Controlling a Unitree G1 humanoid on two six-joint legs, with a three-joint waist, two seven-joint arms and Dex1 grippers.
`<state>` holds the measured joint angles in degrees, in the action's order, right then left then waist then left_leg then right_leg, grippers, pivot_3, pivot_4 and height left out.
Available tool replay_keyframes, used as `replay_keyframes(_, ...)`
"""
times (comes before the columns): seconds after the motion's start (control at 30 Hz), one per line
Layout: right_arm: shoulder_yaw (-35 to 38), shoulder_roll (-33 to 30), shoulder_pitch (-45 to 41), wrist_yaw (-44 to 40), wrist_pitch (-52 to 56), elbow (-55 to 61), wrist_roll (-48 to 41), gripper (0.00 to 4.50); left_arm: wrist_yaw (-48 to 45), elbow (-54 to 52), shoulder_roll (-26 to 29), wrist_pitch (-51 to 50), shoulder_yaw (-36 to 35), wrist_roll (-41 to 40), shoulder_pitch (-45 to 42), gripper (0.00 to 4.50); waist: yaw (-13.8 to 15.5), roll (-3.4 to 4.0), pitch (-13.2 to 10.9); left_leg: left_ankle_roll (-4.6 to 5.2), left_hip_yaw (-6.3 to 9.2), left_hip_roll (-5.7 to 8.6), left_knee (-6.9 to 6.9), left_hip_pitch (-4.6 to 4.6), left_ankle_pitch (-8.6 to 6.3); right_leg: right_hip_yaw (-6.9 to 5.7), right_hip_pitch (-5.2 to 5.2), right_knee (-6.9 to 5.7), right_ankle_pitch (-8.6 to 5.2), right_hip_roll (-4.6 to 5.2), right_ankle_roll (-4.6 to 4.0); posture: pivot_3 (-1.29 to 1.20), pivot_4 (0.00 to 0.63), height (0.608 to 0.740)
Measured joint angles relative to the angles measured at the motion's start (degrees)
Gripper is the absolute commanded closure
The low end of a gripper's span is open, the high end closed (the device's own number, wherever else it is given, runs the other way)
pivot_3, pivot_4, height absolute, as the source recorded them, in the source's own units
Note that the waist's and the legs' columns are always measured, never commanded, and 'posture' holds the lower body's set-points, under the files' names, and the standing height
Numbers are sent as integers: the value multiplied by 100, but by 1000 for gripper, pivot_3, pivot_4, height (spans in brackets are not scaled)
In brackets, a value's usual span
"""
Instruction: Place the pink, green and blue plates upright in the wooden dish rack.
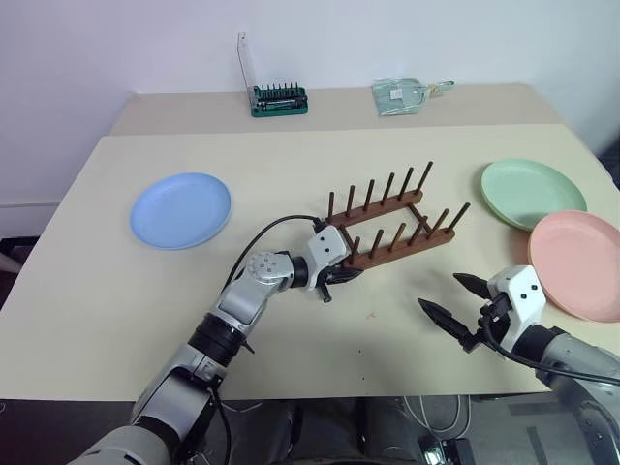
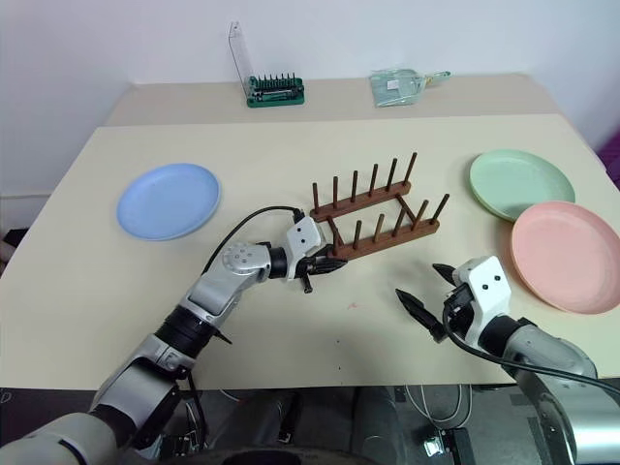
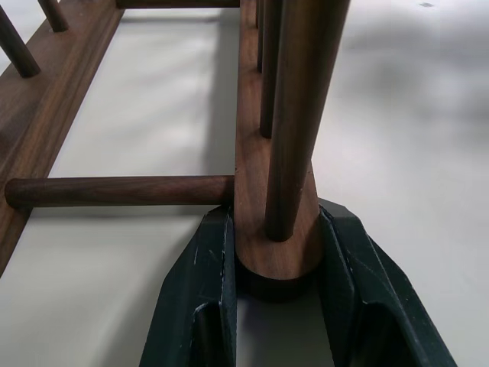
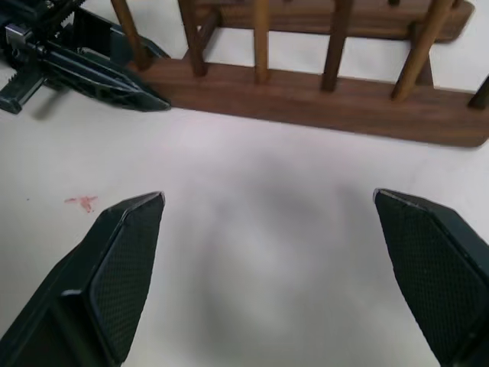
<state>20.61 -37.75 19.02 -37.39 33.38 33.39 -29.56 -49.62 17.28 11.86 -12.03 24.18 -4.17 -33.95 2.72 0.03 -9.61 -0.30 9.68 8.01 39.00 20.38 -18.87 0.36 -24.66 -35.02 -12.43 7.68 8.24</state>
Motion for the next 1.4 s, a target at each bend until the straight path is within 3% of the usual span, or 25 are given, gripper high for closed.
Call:
replay_keyframes(0.1, 228, -204, 279, -260, 31, 5, -103, 0, -669, 348, 67, 312, 119, 18, -274, 3706, 8, -1, -1, 5, -2, 0, 0, 1, -3, 0, 0, 4, 0, 0, 1, 0, 150, 740)
replay_keyframes(0.27, 290, -208, 343, -334, 20, 5, -97, 0, -1034, 1149, -146, 936, 185, 154, -683, 3706, 2, -3, -2, 10, -3, 0, 0, 1, -5, 1, 0, 5, 0, 1, 2, 0, 150, 740)
replay_keyframes(0.47, 290, -207, 355, -283, -5, 5, -17, 0, -1099, 1485, -289, 1064, 74, 196, -775, 886, -16, -4, -2, 10, -3, 0, 0, 0, -5, 1, 0, 5, -1, 1, 5, 0, 150, 740)
replay_keyframes(0.5, 290, -207, 352, -272, -5, 4, 3, 259, -1068, 1483, -286, 1064, 55, 218, -775, 410, -21, -4, -2, 10, -3, 0, 0, 0, -5, 1, 0, 5, -1, 1, 5, 0, 150, 740)
replay_keyframes(0.57, 289, -210, 291, -213, -22, -40, 102, 902, -990, 1390, -206, 979, -26, 235, -733, 394, -41, -5, -3, 10, -4, -1, 0, -1, -5, 3, 0, 5, -1, 0, 5, 0, 150, 740)
replay_keyframes(0.63, 306, -221, 247, -157, -47, -163, 197, 1842, -977, 1153, -95, 770, -82, 222, -625, 394, -56, -5, -3, 10, -7, -2, 0, -3, -5, 6, -1, 3, -1, -2, 5, 0, 150, 740)
replay_keyframes(0.73, 326, -407, 263, -131, -50, -308, 394, 3428, -1001, 489, 257, 267, -305, 72, -249, 1369, -66, -3, -3, 8, -9, -4, -1, -4, -4, 12, -8, -6, -1, -6, 4, 0, 150, 740)
replay_keyframes(0.8, 347, -517, 271, -131, -77, -480, 575, 4427, -1086, -139, 601, -149, -424, -71, 78, 2295, -59, -2, -2, 8, -9, -4, -1, -4, -4, 14, -9, -7, 0, -6, 4, 0, 150, 740)
replay_keyframes(0.93, 276, -599, 173, -162, -130, -674, 754, 4500, -1242, -1221, 981, -941, -419, -259, 582, 4363, -18, 0, -1, 10, -9, 1, 1, -2, -5, 15, -4, -5, 0, -1, 4, 0, 150, 740)
replay_keyframes(1.13, -202, -754, -355, -33, -173, -1143, 1283, 4500, -922, -1778, 621, -1379, 140, -77, 679, 4363, -20, -3, -3, 9, -10, 3, 5, -1, -5, 16, -1, -2, 2, 0, 7, 0, 150, 740)
replay_keyframes(1.4, -561, -801, -1017, -22, -513, -1786, 1719, 4500, -24, -1238, -98, -1353, 305, 320, 386, 4363, -33, -9, -3, 23, -14, 4, 12, -12, -12, 20, 14, 4, 11, -1, 17, 0, 150, 740)
